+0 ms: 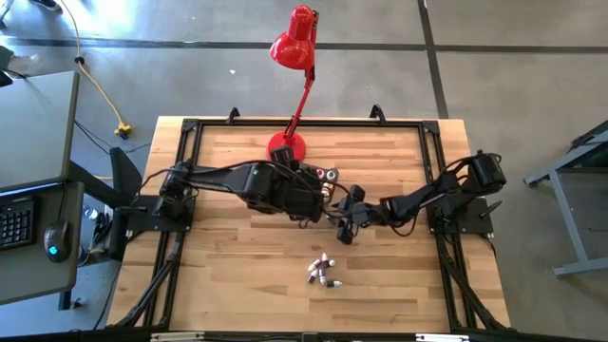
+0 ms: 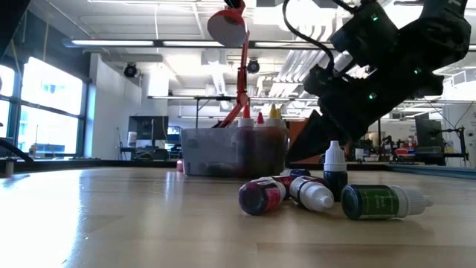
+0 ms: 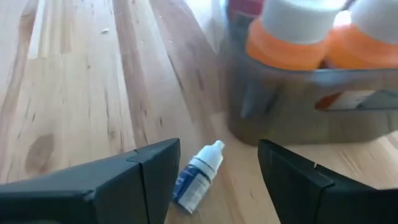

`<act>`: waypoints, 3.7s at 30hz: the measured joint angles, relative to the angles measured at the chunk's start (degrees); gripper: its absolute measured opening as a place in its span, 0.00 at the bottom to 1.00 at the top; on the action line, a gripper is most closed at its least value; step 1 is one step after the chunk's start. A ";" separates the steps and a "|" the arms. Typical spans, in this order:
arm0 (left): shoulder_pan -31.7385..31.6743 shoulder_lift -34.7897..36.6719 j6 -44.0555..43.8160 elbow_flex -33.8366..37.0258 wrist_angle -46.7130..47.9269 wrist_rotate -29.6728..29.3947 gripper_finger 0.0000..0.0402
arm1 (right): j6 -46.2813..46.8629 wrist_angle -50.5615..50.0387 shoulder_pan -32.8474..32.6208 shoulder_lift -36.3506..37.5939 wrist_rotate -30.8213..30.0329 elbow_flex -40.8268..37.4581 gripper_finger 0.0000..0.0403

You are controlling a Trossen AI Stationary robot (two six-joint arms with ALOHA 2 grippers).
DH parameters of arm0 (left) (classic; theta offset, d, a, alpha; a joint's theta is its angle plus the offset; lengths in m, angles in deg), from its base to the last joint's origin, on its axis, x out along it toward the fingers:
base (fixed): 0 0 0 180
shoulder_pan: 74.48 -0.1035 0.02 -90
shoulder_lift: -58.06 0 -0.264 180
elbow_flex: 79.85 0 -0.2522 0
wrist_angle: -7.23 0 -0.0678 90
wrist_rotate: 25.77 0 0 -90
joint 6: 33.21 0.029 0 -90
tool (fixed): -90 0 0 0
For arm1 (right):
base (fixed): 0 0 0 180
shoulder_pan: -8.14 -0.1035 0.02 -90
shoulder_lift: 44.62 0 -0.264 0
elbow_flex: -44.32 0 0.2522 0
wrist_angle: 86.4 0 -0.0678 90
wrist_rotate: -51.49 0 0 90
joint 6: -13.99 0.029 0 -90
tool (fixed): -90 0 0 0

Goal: Pick & Place food coloring
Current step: Put the right small blue food coloring bottle into the black bin, then put the small blue food coloring bottle into the black bin

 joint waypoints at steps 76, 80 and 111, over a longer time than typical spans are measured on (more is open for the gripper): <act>0.76 7.67 13.52 -0.01 -1.35 -32.34 0.43 | -33.76 -65.05 21.34 -19.16 16.31 63.27 0.43; 0.76 7.70 11.81 0.00 0.45 -30.70 0.43 | -35.61 -76.50 16.60 -16.02 14.94 70.56 0.43; 15.04 22.07 -6.20 83.60 -95.27 22.59 0.24 | -9.27 5.46 -23.11 0.94 1.77 3.25 0.55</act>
